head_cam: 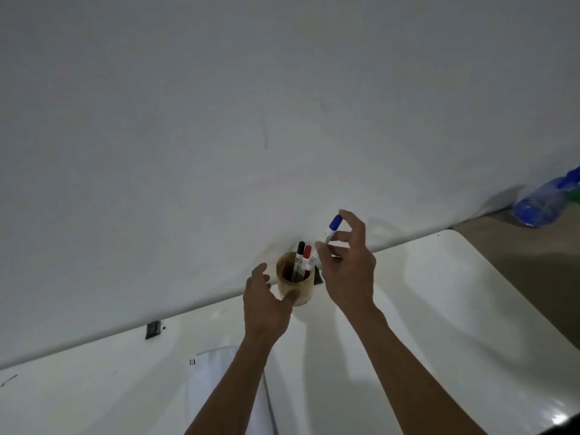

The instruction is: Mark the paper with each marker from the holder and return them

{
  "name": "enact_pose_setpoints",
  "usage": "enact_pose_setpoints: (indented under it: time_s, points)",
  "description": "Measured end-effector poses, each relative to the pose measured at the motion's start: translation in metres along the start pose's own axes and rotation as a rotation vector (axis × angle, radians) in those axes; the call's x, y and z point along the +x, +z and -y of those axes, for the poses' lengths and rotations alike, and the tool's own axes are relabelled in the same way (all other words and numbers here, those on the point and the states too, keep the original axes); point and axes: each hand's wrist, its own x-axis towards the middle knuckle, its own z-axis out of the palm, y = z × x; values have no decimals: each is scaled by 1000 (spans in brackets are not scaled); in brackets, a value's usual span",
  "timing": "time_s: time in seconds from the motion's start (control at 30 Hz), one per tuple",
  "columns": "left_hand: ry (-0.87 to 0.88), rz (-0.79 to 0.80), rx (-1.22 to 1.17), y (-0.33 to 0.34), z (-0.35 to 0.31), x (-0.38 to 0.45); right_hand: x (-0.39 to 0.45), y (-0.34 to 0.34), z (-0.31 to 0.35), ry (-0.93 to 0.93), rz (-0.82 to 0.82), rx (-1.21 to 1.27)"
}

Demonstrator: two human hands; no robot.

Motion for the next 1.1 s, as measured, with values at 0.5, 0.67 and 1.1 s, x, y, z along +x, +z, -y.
enact_pose_setpoints:
  time_s: [0.5,0.67,1.1]
  points:
    - [77,39,-32,22,12,25,2,35,-55,87,153,-198]
    - [79,41,-27,22,14,26,4,39,-57,85,141,-230]
    - [66,39,-12,23,12,25,5,34,-55,102,150,-179]
